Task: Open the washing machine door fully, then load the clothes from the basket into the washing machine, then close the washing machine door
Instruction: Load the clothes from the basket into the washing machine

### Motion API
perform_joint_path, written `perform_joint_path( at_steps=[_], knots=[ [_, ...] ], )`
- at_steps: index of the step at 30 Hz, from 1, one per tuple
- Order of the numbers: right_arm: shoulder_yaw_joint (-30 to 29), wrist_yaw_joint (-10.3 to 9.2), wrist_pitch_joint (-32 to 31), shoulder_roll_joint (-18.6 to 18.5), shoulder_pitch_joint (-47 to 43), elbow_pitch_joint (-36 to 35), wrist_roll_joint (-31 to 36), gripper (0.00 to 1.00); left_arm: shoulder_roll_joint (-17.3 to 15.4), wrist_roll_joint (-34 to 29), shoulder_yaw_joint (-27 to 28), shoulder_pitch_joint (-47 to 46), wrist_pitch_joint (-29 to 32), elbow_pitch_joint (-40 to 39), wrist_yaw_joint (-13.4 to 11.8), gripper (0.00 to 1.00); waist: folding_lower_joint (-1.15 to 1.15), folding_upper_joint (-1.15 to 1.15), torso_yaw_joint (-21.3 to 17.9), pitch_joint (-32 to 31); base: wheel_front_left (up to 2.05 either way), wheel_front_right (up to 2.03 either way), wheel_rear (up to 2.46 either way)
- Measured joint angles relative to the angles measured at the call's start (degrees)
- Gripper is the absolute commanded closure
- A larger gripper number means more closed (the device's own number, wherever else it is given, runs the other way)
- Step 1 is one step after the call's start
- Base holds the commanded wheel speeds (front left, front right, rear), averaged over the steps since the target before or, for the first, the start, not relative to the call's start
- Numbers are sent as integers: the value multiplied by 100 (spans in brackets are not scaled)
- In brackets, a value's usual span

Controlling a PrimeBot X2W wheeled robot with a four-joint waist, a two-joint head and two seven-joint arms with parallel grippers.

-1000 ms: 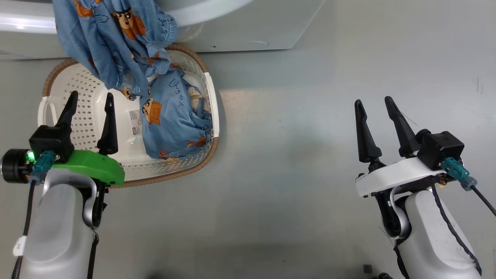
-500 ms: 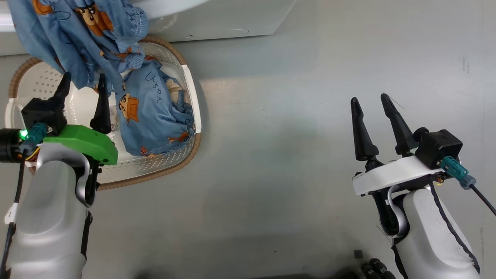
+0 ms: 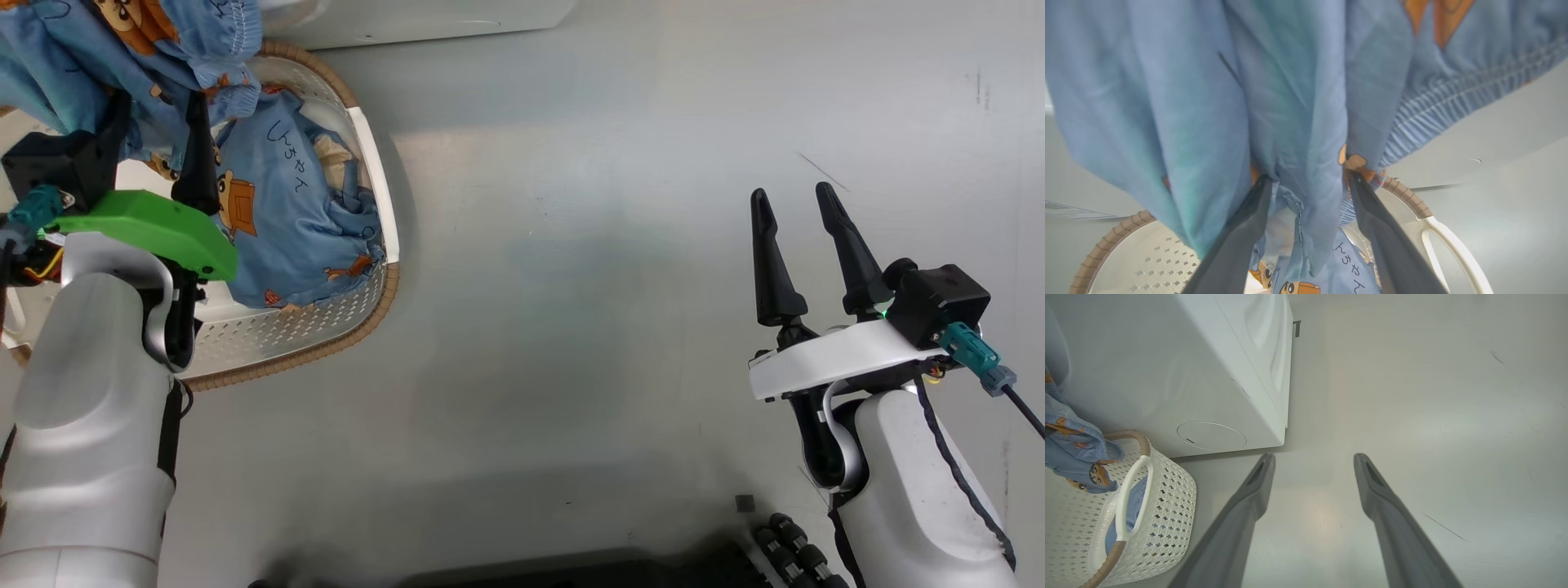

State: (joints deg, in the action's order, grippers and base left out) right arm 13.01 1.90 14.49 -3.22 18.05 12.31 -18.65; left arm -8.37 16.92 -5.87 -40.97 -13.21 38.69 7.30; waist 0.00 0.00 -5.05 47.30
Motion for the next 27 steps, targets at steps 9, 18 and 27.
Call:
perform_joint_path(
  at_steps=[9,18,27],
  knots=[
    [-45,-4,0,0,12,-33,7,0,237,795,292,-408,-46,347,0,0,0,0,31,194,0,0,0],
    [-78,-33,0,0,15,-34,14,0,224,1098,78,-795,-49,439,0,100,0,0,66,237,0,0,0],
    [-227,-44,0,0,22,-22,63,0,133,857,-554,-721,-105,597,0,100,0,0,217,96,0,0,0]
  ],
)
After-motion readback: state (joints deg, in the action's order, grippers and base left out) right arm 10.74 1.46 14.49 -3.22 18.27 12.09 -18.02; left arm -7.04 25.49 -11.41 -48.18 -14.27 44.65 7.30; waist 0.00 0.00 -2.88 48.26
